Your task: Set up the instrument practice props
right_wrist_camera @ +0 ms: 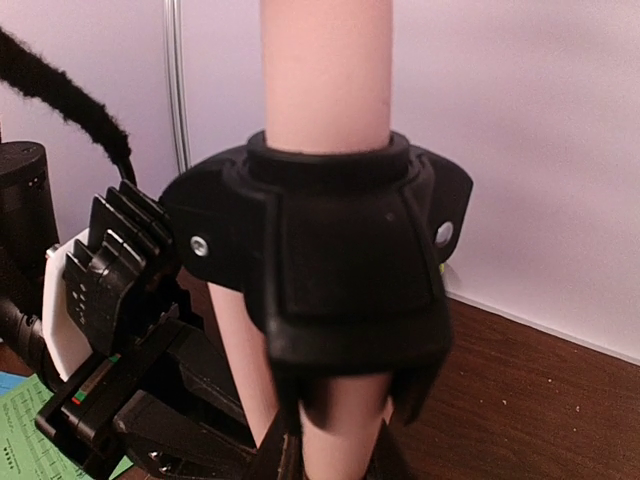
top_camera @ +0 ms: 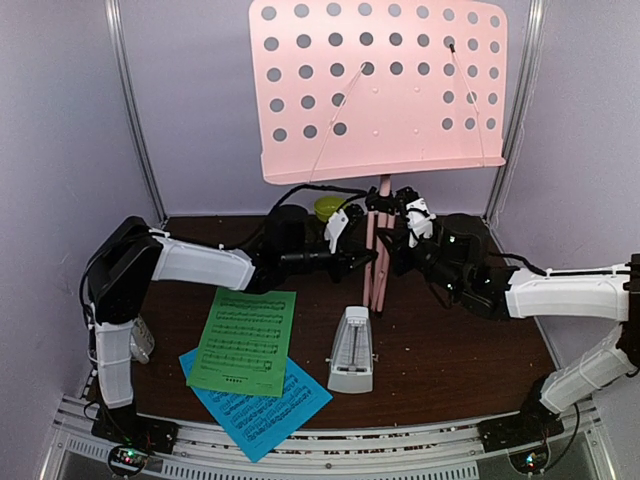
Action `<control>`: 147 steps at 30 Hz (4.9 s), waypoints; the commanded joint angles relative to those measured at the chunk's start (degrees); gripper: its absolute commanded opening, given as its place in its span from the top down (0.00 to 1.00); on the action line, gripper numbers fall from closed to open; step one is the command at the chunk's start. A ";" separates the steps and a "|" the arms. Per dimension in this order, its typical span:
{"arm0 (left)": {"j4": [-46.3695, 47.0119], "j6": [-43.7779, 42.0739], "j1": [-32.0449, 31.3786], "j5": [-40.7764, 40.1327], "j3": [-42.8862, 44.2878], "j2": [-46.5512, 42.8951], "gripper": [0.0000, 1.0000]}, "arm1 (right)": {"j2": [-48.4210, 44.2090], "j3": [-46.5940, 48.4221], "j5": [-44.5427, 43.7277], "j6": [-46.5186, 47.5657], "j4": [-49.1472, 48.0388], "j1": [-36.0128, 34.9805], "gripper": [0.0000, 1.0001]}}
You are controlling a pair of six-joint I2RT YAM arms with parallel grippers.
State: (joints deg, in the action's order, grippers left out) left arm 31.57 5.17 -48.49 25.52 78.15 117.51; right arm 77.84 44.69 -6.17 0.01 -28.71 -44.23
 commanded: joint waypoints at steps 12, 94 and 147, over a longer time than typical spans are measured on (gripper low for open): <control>-4.81 -4.24 7.62 -2.55 -4.72 -8.09 1.00 | -4.56 15.18 -6.00 6.60 11.30 1.37 1.00; -11.82 -5.47 10.96 -2.30 -6.12 -9.04 1.00 | 22.87 18.76 25.27 7.58 15.61 6.33 0.34; -14.30 -8.29 10.64 -5.17 -11.12 -16.56 1.00 | 13.98 2.79 13.93 1.75 12.84 6.42 1.00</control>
State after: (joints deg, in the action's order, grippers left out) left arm 19.05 -2.15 -39.59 24.10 69.01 105.16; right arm 95.29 50.61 14.87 4.93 -18.11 -39.29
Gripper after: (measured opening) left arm 0.124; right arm 0.129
